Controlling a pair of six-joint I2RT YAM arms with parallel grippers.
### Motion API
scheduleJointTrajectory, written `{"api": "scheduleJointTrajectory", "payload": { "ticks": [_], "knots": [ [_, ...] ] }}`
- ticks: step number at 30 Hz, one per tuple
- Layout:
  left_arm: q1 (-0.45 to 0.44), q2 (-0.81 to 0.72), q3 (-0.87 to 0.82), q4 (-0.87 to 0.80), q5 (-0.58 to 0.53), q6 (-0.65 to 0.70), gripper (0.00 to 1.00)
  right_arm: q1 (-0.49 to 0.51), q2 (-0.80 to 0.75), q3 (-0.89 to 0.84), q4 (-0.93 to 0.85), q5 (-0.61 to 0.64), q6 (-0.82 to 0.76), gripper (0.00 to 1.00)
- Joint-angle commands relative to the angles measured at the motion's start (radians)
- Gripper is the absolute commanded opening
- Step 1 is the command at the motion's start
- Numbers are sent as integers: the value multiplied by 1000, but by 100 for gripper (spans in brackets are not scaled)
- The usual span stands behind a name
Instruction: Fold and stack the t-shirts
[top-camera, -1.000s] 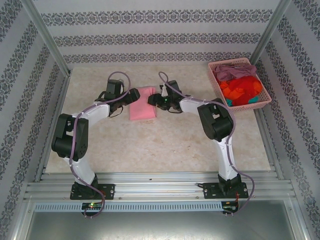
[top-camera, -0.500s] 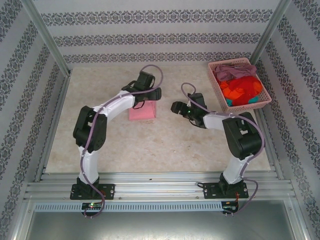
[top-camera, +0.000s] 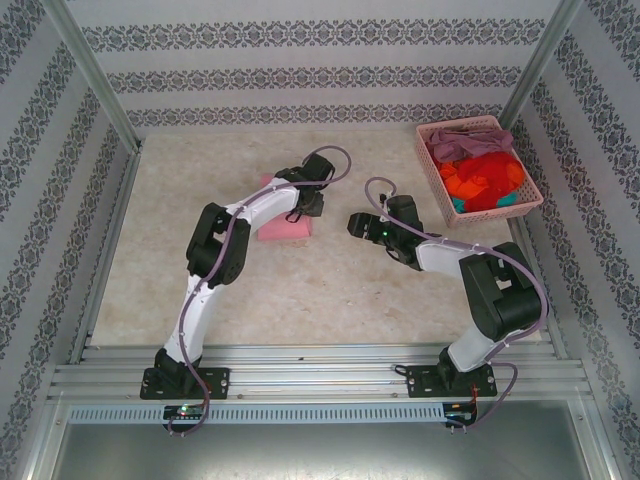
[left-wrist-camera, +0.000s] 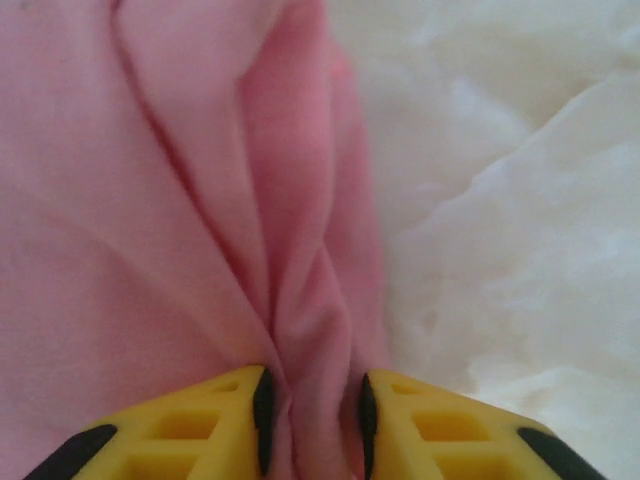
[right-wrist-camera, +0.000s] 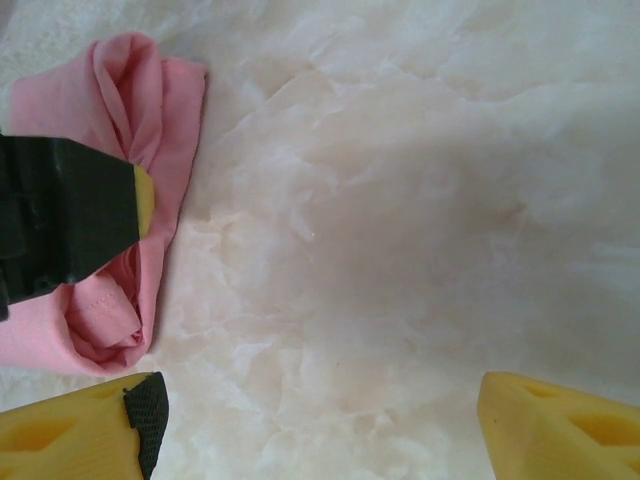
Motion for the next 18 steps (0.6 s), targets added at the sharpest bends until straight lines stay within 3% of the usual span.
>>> {"api": "scheduleJointTrajectory", "payload": {
  "ticks": [1,7,11,14,18],
  "knots": [
    [-6,10,33,-129,-101,67,15,17,18,44,-5,6,-30,81],
    [34,-18,-32,-148,-167,166,3,33,61,89,-9,-16,-26,81],
    [91,-82,-159,-85,-170,271,3,50,67,113,-21,-20,-36,81],
    [155,-139,-261,-36,-113,371,0,66,66,135,-40,-15,-65,81],
    [240,-211,-397,59,-154,457,0,99,67,164,-35,-18,-119,81]
  ]
}}
